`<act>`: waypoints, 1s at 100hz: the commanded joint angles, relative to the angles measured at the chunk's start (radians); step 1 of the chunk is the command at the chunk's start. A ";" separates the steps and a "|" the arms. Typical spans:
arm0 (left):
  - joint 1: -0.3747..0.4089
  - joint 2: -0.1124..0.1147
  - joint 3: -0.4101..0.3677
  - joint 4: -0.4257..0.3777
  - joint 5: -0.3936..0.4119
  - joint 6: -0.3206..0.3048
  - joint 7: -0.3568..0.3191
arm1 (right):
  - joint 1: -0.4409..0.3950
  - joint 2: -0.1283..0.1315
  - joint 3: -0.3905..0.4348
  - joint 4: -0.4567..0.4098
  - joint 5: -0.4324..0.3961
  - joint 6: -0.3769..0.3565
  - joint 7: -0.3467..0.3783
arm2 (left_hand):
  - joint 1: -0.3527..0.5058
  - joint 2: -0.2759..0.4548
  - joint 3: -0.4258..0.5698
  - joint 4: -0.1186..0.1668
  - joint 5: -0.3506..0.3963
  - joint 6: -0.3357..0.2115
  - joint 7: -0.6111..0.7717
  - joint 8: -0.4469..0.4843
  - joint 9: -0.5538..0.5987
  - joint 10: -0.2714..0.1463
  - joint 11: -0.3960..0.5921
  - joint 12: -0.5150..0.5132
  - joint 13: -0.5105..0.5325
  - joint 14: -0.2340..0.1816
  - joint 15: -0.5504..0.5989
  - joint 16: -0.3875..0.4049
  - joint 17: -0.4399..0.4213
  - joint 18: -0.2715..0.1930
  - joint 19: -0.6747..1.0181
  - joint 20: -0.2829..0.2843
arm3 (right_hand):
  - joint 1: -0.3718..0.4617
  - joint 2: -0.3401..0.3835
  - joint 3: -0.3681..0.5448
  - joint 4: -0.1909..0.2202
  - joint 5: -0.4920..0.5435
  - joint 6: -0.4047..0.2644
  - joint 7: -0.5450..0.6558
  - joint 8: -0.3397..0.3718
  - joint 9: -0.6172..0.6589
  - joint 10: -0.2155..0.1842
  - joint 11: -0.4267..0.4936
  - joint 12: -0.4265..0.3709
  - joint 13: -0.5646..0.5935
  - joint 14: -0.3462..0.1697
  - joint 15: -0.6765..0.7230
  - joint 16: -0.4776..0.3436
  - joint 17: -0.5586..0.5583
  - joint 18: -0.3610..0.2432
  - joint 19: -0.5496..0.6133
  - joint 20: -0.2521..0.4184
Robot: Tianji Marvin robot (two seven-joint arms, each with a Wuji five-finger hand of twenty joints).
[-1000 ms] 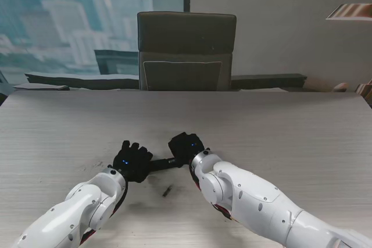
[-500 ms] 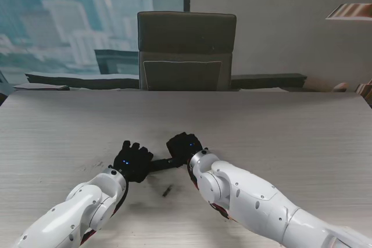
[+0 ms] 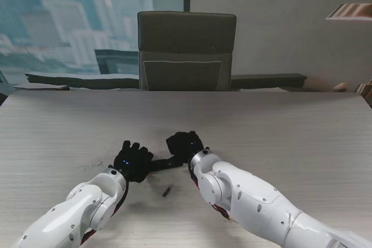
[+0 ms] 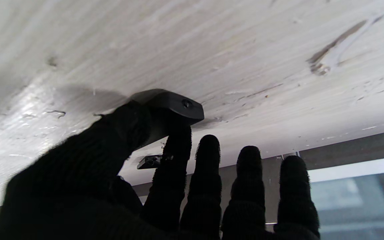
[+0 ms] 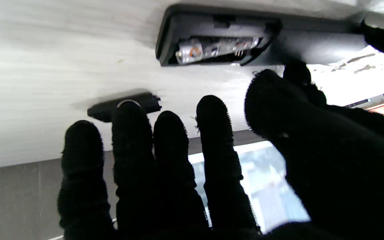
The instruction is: Install the batteries into the remote control and close the cover
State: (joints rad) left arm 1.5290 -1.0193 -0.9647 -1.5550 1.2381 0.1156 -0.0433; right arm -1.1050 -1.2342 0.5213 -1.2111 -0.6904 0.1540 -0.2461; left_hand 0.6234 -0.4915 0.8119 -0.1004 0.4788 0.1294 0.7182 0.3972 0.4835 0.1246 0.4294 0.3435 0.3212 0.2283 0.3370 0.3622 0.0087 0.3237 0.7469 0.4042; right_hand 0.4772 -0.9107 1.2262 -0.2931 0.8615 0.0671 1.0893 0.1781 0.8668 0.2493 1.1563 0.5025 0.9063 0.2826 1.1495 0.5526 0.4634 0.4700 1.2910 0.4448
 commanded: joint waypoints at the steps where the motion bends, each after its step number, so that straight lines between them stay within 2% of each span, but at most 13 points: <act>1: 0.013 0.001 0.006 0.013 -0.003 0.001 -0.026 | -0.009 0.011 0.010 -0.027 -0.011 0.000 0.011 | -0.017 0.008 0.007 0.007 0.096 -0.125 0.063 0.010 0.011 0.001 0.008 -0.004 0.000 0.013 -0.006 -0.003 -0.005 0.006 -0.004 -0.025 | -0.014 0.013 -0.003 0.022 -0.012 -0.007 -0.010 0.016 -0.021 0.017 -0.002 0.017 -0.005 -0.006 0.001 -0.001 -0.007 0.010 0.004 -0.002; 24: 0.014 0.001 0.005 0.014 -0.004 0.001 -0.025 | -0.021 0.031 0.033 -0.051 -0.040 0.001 0.030 | -0.011 0.006 0.001 0.007 0.100 -0.127 0.066 0.011 0.012 0.001 0.007 -0.004 -0.001 0.014 -0.007 -0.003 -0.005 0.007 -0.003 -0.025 | 0.072 -0.042 0.027 -0.018 -0.032 -0.033 0.035 -0.007 -0.024 0.006 -0.007 0.019 -0.006 -0.010 -0.007 -0.004 -0.006 0.008 0.004 -0.002; 33: 0.013 0.000 0.005 0.014 -0.006 0.002 -0.024 | -0.024 0.033 0.031 -0.048 -0.042 0.000 0.031 | -0.011 0.011 -0.002 0.007 0.098 -0.123 0.066 0.010 0.011 -0.001 0.007 -0.004 0.000 0.015 -0.007 -0.003 -0.005 0.007 -0.003 -0.025 | 0.104 -0.059 0.038 -0.031 -0.043 -0.080 0.071 -0.034 -0.034 0.005 -0.007 0.018 -0.014 -0.016 -0.010 -0.004 -0.011 0.004 -0.001 -0.005; 49: 0.014 0.000 0.005 0.014 -0.006 0.002 -0.024 | -0.027 0.032 0.022 -0.038 -0.041 -0.007 0.030 | -0.010 0.011 -0.005 0.007 0.099 -0.125 0.067 0.010 0.012 0.001 0.007 -0.004 -0.002 0.014 -0.008 -0.003 -0.006 0.007 -0.003 -0.025 | 0.130 -0.073 0.050 -0.033 -0.045 -0.143 0.067 -0.046 -0.051 0.006 -0.011 0.004 -0.030 -0.023 -0.012 -0.002 -0.025 -0.006 -0.008 -0.008; 84: 0.012 0.001 0.007 0.015 -0.007 0.003 -0.026 | -0.033 0.031 0.006 -0.018 -0.040 -0.019 0.024 | -0.005 0.013 -0.012 0.006 0.099 -0.125 0.069 0.009 0.013 0.001 0.007 -0.004 -0.002 0.015 -0.008 -0.003 -0.006 0.007 -0.002 -0.025 | 0.149 -0.087 0.069 -0.033 -0.045 -0.156 0.074 -0.054 -0.075 -0.001 0.010 -0.017 -0.047 -0.036 -0.002 0.008 -0.033 -0.019 -0.006 -0.006; 100: 0.011 0.001 0.008 0.014 -0.007 0.003 -0.030 | -0.022 0.022 -0.011 0.015 -0.029 -0.025 0.013 | -0.003 0.021 -0.020 0.005 0.097 -0.123 0.068 0.007 0.012 0.001 0.007 -0.004 -0.004 0.013 -0.008 -0.003 -0.006 0.007 -0.003 -0.025 | 0.162 -0.036 0.063 -0.029 -0.021 -0.155 0.082 -0.063 -0.066 -0.005 0.023 -0.049 -0.041 -0.040 0.003 0.012 -0.029 -0.022 -0.001 -0.003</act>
State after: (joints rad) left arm 1.5289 -1.0196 -0.9651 -1.5547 1.2348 0.1159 -0.0438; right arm -1.1259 -1.2045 0.5197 -1.2151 -0.7272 0.1394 -0.2423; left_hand 0.6232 -0.4901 0.8092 -0.1004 0.4787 0.1294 0.7202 0.3950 0.4835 0.1246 0.4294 0.3435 0.3212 0.2283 0.3370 0.3622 0.0087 0.3237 0.7470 0.4041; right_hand 0.6038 -0.9611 1.2563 -0.2997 0.8144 -0.0696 1.1413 0.1343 0.8168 0.2494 1.1448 0.4750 0.8692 0.2593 1.1383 0.5526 0.4427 0.4638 1.2895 0.4440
